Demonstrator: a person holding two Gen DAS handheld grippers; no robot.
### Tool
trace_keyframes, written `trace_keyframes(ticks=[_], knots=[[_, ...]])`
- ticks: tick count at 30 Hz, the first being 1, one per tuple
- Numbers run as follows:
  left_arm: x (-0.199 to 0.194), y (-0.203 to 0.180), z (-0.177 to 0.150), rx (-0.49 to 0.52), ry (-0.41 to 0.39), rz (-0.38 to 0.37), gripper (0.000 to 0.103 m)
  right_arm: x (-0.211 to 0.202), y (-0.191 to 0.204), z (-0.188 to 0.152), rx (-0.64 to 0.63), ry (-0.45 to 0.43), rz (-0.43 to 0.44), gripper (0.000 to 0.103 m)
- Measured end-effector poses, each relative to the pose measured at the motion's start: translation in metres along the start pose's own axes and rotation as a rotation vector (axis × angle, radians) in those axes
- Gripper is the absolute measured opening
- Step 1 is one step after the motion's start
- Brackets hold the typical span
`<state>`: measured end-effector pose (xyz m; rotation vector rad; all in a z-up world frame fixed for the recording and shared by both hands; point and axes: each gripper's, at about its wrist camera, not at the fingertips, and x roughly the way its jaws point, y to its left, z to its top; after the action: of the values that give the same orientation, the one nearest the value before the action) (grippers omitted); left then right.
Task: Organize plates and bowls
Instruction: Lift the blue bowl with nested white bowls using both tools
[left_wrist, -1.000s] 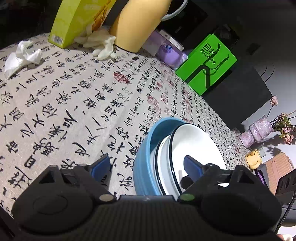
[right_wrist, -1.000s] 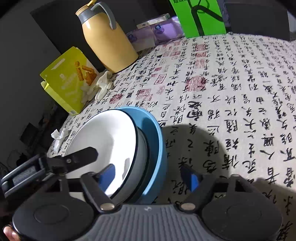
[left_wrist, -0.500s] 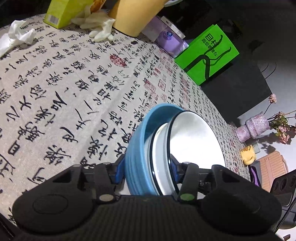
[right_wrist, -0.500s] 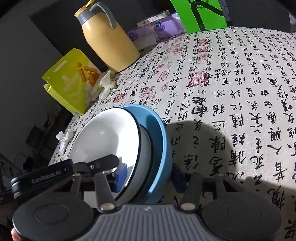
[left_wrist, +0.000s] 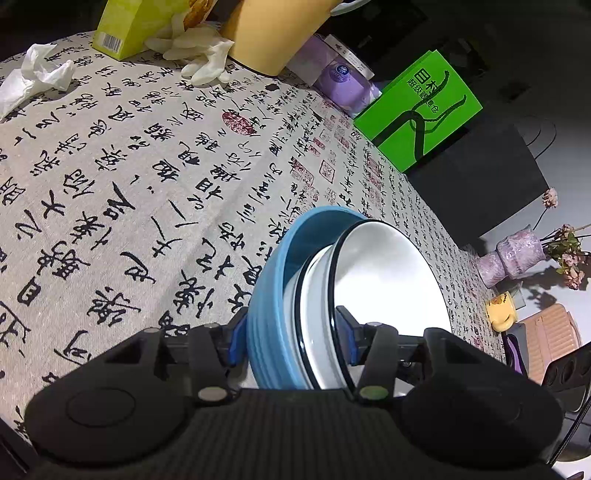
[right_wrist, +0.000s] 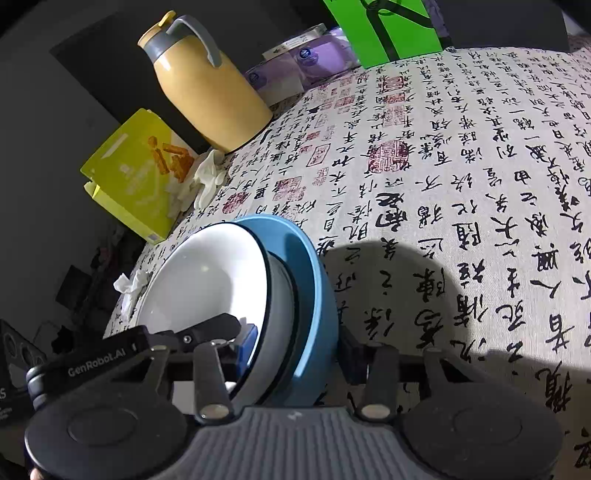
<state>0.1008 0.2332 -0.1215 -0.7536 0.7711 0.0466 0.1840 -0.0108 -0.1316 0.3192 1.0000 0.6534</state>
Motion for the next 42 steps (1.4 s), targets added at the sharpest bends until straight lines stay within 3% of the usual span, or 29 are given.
trace_keyframes(ticks=[42], knots=[[-0.002, -0.029, -0.003, 0.043, 0.007, 0.034, 0.052, -0.023, -0.007, -0.001, 0.071, -0.035, 0.004, 0.041]])
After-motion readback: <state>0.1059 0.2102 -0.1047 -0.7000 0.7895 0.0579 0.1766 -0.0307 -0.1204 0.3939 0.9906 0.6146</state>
